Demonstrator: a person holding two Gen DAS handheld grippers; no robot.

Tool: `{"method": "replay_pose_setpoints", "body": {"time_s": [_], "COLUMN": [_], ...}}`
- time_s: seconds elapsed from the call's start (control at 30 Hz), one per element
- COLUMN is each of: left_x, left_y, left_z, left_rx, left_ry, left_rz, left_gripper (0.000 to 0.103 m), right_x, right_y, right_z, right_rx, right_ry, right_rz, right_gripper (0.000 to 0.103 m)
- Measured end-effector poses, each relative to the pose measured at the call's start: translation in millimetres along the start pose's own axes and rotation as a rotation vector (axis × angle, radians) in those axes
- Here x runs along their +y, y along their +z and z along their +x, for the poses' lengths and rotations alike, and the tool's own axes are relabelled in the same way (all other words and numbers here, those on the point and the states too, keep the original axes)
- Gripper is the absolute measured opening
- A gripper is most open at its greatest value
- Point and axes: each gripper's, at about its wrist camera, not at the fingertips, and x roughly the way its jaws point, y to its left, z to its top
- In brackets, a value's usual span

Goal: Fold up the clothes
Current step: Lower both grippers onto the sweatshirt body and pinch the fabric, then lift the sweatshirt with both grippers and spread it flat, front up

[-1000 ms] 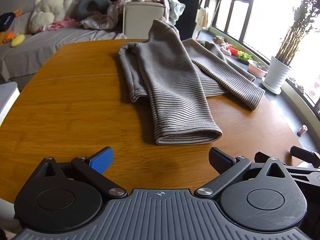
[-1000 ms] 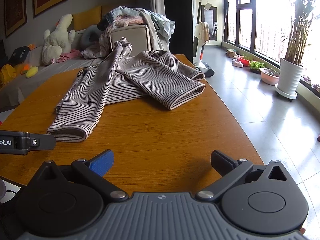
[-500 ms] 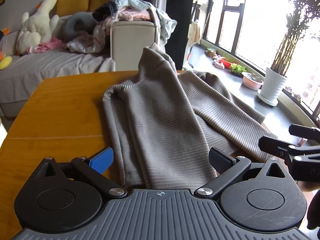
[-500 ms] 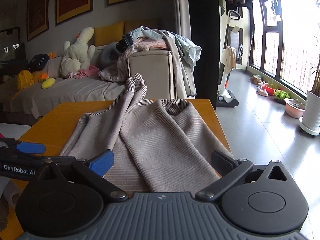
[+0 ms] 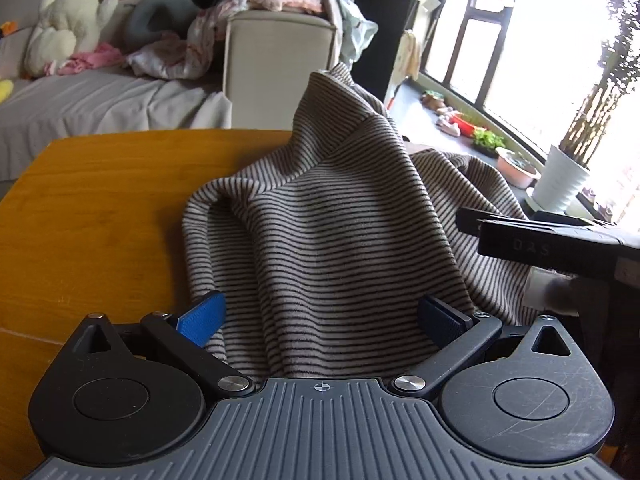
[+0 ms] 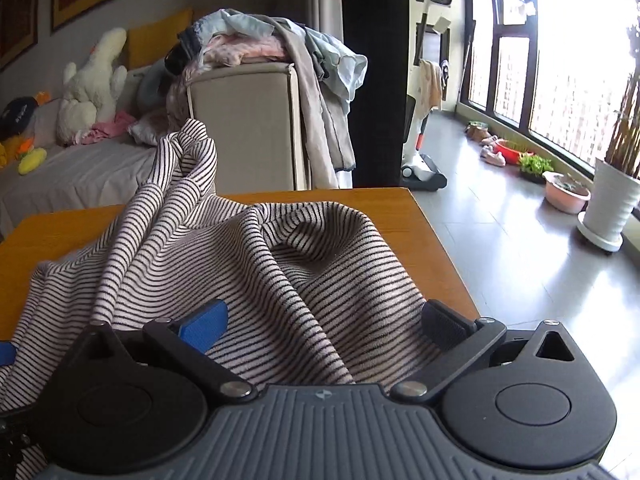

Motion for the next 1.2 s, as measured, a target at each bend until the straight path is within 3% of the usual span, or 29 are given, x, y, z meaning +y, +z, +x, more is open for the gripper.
{"method": "replay_pose_setpoints", "body": {"time_s": [0.07,0.13,0.4,0.53,0.6,0.7,0.77,1.0,1.03,1.07,1.1,1.13,1.2], "left_x": [-1,1,19,39,50,54,49,21,16,10,5,4,17], "left_y": [-8,-16,-61,-86,-90,-92,-94,-89,-90,-90,-90,-85,-65], "left_z": [-3,-11,-72,-109,-122,-127,-121,-117,-118,-119,-121,-122,-128], "left_rx": [-0.022,-0.032,-0.013,0.01,0.028,0.039,0.057,0.104,0.093,0.074,0.056,0.043,-0.003], "left_ry": [0.0,-0.014,-0.093,-0.217,-0.31,-0.364,-0.305,-0.205,-0.187,-0.156,-0.129,-0.123,-0.134], "left_rz": [0.044,0.047,0.07,0.006,-0.073,-0.147,-0.118,-0.001,0.031,0.084,0.133,0.151,0.121], "left_gripper": [0.103,0.103,0.103,0.103,0.103,0.103,0.103,0.102,0.087,0.056,0.04,0.019,0.015], "right_x": [-12,-13,12,14,17,21,21,12,13,13,14,14,15], "right_y": [-10,-24,-83,-102,-103,-101,-101,-102,-102,-101,-101,-100,-99], "right_z": [-8,-23,-103,-129,-132,-130,-130,-132,-132,-131,-131,-130,-130], "right_rx": [0.015,-0.002,0.016,0.002,0.003,0.013,0.012,-0.005,-0.003,-0.001,0.002,0.004,0.01], "right_ry": [0.093,0.122,0.148,0.162,0.149,0.13,0.133,0.165,0.164,0.163,0.163,0.162,0.162], "right_rz": [0.114,0.158,0.113,0.127,0.118,0.101,0.102,0.15,0.147,0.144,0.14,0.137,0.129], "right_gripper": [0.103,0.103,0.103,0.103,0.103,0.103,0.103,0.103,0.103,0.103,0.103,0.103,0.103]}}
